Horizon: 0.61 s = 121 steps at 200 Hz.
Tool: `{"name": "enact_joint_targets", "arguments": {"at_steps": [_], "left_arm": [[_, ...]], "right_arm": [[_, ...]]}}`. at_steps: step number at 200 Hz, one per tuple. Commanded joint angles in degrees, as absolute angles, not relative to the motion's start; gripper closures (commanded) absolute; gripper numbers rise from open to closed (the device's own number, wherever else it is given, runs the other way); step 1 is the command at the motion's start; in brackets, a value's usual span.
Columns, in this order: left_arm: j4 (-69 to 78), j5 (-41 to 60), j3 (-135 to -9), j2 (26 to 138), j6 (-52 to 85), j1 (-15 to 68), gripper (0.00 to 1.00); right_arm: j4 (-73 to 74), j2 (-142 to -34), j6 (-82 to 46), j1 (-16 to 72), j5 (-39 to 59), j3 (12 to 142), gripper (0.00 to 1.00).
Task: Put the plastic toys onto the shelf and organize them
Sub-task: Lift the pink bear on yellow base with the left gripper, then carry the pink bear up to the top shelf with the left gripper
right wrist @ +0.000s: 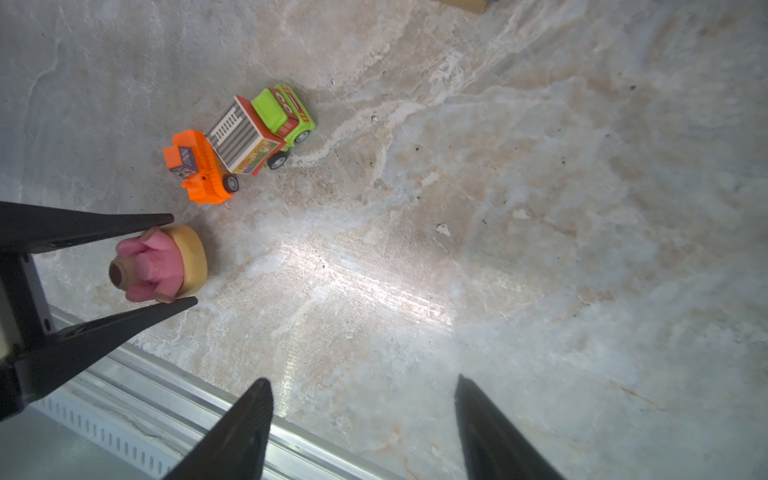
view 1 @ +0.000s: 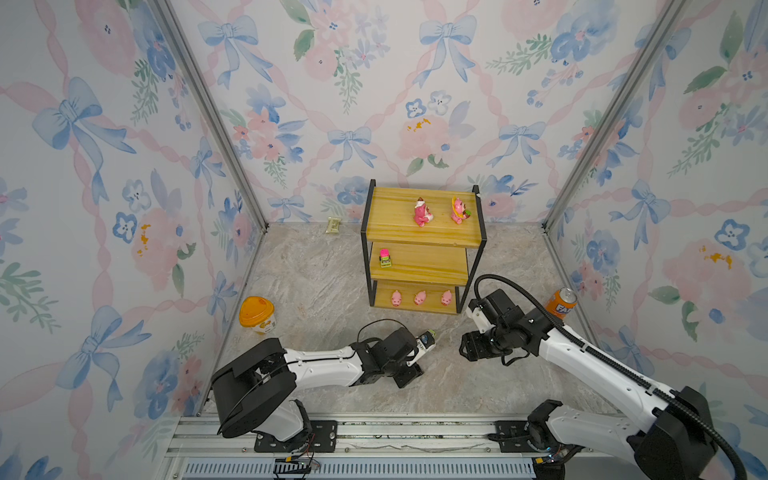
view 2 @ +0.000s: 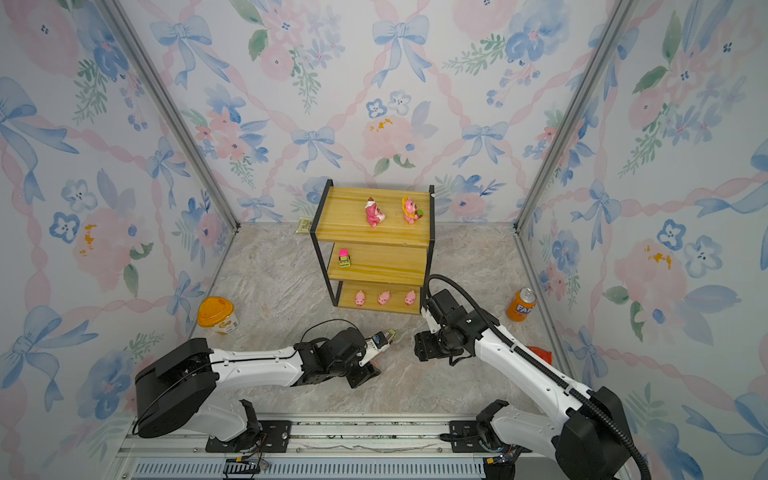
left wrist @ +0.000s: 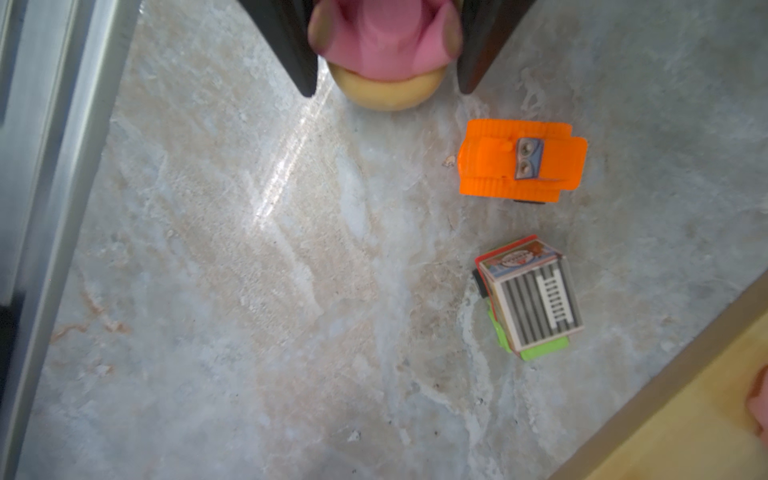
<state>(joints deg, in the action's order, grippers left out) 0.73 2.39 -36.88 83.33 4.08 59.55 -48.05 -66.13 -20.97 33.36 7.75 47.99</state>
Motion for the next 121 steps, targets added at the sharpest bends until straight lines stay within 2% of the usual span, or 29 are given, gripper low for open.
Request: {"name": "enact_joint_targets", "arguments": {"at_steps": [1, 121], "left_arm": [[-2.28, 3.23, -40.38, 79.98, 3.03, 58.72, 0.97], [-11.65, 2.78, -49.67, 74.36, 2.29, 56.34, 1.00]], "right_arm": [[-49.83, -65.49, -20.48, 33.04, 7.39, 49.62, 0.28], [-50.09, -66.97, -19.78, 32.98, 7.91, 50.19, 0.28]]}}
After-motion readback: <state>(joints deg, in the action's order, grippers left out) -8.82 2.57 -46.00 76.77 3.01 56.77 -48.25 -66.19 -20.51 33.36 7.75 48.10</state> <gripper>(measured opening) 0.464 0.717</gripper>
